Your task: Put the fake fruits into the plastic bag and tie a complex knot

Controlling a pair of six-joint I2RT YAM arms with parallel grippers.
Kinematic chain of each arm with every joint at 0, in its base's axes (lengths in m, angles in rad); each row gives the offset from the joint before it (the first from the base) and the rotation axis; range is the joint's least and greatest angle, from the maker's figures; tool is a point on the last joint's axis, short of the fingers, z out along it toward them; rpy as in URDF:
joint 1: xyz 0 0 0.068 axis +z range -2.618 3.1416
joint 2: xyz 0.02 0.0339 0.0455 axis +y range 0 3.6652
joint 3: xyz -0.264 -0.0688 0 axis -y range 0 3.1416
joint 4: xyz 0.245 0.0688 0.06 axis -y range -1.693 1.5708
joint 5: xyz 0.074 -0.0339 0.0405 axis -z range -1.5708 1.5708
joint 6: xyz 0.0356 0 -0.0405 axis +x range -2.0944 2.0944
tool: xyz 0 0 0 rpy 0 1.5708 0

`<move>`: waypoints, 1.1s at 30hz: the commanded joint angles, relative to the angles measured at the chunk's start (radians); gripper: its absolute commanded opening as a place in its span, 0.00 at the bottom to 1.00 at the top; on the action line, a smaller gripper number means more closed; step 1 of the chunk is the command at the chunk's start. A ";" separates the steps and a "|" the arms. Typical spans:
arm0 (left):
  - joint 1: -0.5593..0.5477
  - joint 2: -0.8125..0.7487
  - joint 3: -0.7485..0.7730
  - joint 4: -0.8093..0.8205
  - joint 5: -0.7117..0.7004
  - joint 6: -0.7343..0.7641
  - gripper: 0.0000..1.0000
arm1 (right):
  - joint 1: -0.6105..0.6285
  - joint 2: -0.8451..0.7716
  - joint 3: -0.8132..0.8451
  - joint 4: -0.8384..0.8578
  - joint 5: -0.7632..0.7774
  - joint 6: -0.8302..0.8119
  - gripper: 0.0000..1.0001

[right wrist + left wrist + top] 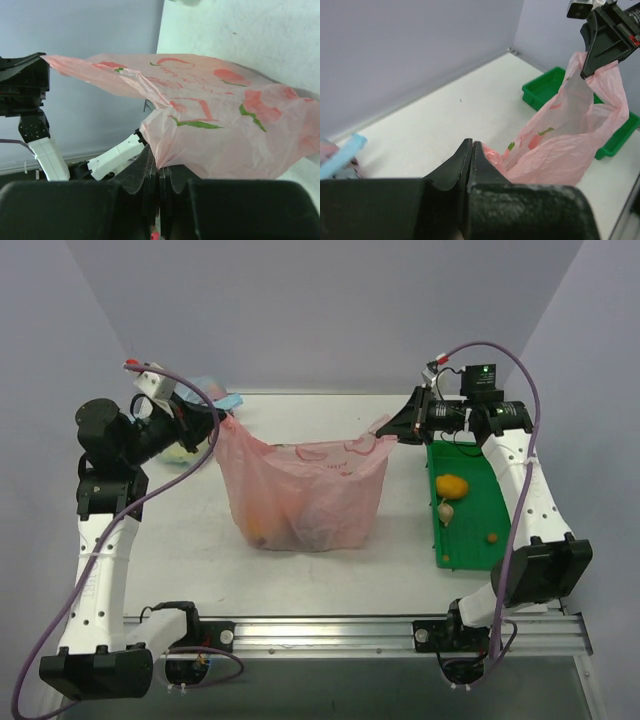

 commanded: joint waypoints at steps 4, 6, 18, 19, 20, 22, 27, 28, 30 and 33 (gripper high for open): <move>0.045 0.015 -0.161 0.087 0.101 -0.111 0.00 | -0.004 0.064 -0.001 0.015 -0.013 0.035 0.00; 0.045 0.031 -0.144 0.060 0.070 -0.091 0.00 | -0.004 0.065 0.004 0.032 -0.022 0.054 0.00; -0.187 0.120 0.178 -0.078 0.083 0.050 0.94 | 0.031 0.062 0.035 0.104 -0.102 0.131 0.03; -0.281 0.126 0.179 -0.116 0.062 0.103 0.94 | 0.033 0.059 0.035 0.107 -0.105 0.134 0.03; -0.323 0.130 0.181 -0.130 0.038 0.135 0.94 | 0.038 0.056 0.032 0.108 -0.105 0.140 0.03; -0.467 0.149 0.178 -0.178 -0.074 0.221 0.89 | 0.047 0.052 0.032 0.113 -0.114 0.147 0.07; -0.658 0.228 0.202 -0.160 -0.254 0.282 0.90 | 0.070 0.036 0.032 0.124 -0.129 0.169 0.11; -0.676 0.270 0.234 -0.158 -0.271 0.254 0.91 | 0.073 0.027 0.032 0.127 -0.129 0.172 0.12; -0.710 0.312 0.264 -0.146 -0.292 0.200 0.95 | 0.076 0.022 0.030 0.131 -0.129 0.175 0.15; -0.724 0.376 0.291 -0.123 -0.286 0.084 0.98 | 0.074 0.004 0.020 0.136 -0.131 0.181 0.16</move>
